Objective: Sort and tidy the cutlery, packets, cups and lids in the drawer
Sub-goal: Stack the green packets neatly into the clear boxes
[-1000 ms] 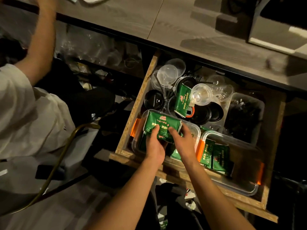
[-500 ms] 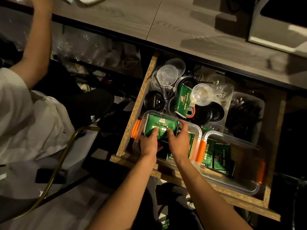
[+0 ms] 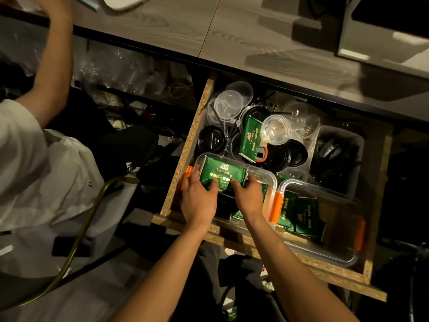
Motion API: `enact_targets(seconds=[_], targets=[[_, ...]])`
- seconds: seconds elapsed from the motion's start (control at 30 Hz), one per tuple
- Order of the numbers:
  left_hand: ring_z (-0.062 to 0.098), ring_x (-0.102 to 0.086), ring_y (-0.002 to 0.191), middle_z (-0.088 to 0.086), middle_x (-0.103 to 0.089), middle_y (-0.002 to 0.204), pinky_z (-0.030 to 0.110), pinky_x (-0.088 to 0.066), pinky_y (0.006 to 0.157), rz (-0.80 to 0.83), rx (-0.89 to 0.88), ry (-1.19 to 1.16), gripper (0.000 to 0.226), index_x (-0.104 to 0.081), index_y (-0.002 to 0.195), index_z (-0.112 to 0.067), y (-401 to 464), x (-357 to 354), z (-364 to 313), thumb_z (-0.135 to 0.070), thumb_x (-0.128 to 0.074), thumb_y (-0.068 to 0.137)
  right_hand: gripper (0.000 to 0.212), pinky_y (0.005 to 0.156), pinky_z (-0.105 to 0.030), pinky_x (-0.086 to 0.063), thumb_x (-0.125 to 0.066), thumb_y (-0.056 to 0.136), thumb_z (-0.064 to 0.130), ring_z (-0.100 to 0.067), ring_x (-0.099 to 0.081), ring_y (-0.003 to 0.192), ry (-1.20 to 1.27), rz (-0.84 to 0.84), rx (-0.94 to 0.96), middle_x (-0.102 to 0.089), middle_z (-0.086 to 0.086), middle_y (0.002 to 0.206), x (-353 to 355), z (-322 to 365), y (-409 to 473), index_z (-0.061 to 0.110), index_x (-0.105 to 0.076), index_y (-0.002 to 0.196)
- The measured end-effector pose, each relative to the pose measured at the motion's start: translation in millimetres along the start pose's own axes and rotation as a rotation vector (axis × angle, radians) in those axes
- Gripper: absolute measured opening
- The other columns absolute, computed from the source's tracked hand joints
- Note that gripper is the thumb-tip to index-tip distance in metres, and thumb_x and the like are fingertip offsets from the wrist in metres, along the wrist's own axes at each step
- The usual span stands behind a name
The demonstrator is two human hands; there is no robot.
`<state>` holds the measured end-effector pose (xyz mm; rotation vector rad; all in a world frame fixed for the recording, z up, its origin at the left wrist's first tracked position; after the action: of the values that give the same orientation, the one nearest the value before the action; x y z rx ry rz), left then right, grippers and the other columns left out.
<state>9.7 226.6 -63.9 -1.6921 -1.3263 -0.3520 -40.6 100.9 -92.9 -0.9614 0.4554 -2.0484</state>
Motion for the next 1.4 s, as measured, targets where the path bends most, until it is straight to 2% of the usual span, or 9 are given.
enact_targets(seconds=[0.13,0.33,0.53,0.63,0.77,0.93,1.07,1.2,1.4], targets=[[0.021,-0.050,0.131,-0.001,-0.050,0.145,0.032,-0.046,0.093,0.015,-0.067,0.006,0.053,-0.047,0.145,-0.021,5,-1,-8,-0.042,-0.056,0.098,0.020,0.071,-0.026,-0.049,-0.064,0.093,0.019,-0.016,-0.066,0.085,0.147,0.059,-0.071,-0.067,0.002,0.094,8,4,-1,0.011,-0.058,0.109],[0.019,-0.063,0.107,0.002,-0.066,0.123,0.042,-0.054,0.091,0.021,-0.033,-0.085,0.043,-0.063,0.128,-0.017,-1,-5,-8,-0.043,-0.063,0.094,0.037,0.088,-0.043,-0.054,-0.067,0.090,0.035,-0.021,-0.064,0.091,0.278,0.045,-0.144,-0.066,-0.006,0.102,17,3,-1,0.007,-0.055,0.111],[0.009,-0.059,0.100,0.003,-0.066,0.121,0.011,-0.040,0.071,0.101,-0.036,-0.162,0.043,-0.063,0.130,-0.013,-8,-6,-12,-0.035,-0.067,0.093,0.032,0.093,-0.048,-0.053,-0.067,0.091,0.032,-0.024,-0.065,0.101,0.272,0.021,-0.062,-0.068,-0.005,0.107,35,4,-3,0.011,-0.057,0.113],[0.015,-0.058,0.118,0.002,-0.062,0.132,0.024,-0.047,0.092,0.162,-0.047,-0.214,0.047,-0.059,0.135,-0.014,-13,-6,-19,-0.035,-0.066,0.094,0.060,0.104,-0.044,-0.045,-0.065,0.080,0.052,-0.021,-0.057,0.118,0.218,0.032,-0.034,-0.060,-0.001,0.128,48,3,-5,0.020,-0.052,0.129],[0.016,-0.051,0.130,-0.001,-0.056,0.140,0.027,-0.041,0.097,0.177,-0.020,-0.288,0.047,-0.057,0.138,-0.020,-13,-6,-24,-0.034,-0.066,0.094,0.016,0.099,-0.039,-0.046,-0.063,0.095,0.022,-0.016,-0.059,0.104,0.455,0.181,-0.106,-0.061,0.008,0.106,55,3,-7,0.024,-0.053,0.107],[0.014,-0.045,0.132,-0.008,-0.051,0.139,0.035,-0.040,0.101,0.113,-0.006,-0.329,0.038,-0.059,0.126,-0.033,-6,-2,-19,-0.045,-0.067,0.091,0.016,0.087,-0.038,-0.045,-0.063,0.093,0.010,-0.013,-0.062,0.090,0.578,0.195,-0.128,-0.064,0.006,0.097,51,10,-8,0.023,-0.056,0.097],[0.014,-0.041,0.135,-0.009,-0.040,0.150,0.047,-0.039,0.111,0.218,0.010,-0.495,0.077,-0.042,0.143,-0.037,-11,2,-22,-0.066,-0.068,0.077,0.033,0.086,-0.041,-0.052,-0.066,0.090,0.014,-0.024,-0.066,0.105,0.654,0.209,-0.157,-0.070,-0.005,0.113,68,2,-7,0.016,-0.059,0.122],[0.020,-0.051,0.123,0.000,-0.051,0.138,0.050,-0.050,0.102,0.411,0.142,-0.703,0.072,-0.038,0.148,-0.018,-30,-12,-43,-0.047,-0.065,0.088,0.039,0.090,-0.046,-0.053,-0.059,0.093,0.010,-0.026,-0.064,0.108,0.559,0.256,-0.034,-0.067,-0.005,0.117,82,5,-9,0.022,-0.051,0.129],[0.019,-0.056,0.118,-0.012,-0.057,0.118,0.030,-0.053,0.080,0.312,0.151,-0.682,0.039,-0.061,0.122,-0.018,-44,-24,-56,-0.042,-0.067,0.092,0.045,0.072,-0.037,-0.055,-0.048,0.095,0.014,-0.020,-0.062,0.098,0.410,0.250,-0.046,-0.062,-0.005,0.116,91,4,-9,0.026,-0.039,0.137]])
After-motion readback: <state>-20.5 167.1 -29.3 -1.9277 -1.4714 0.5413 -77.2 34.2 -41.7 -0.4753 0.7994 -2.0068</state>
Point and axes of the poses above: each hand's wrist, its own y-axis towards the middle knuckle, its own x-axis out of the back of the hand, z = x × y, the point moved 3 cm from there along y, towards the middle knuckle
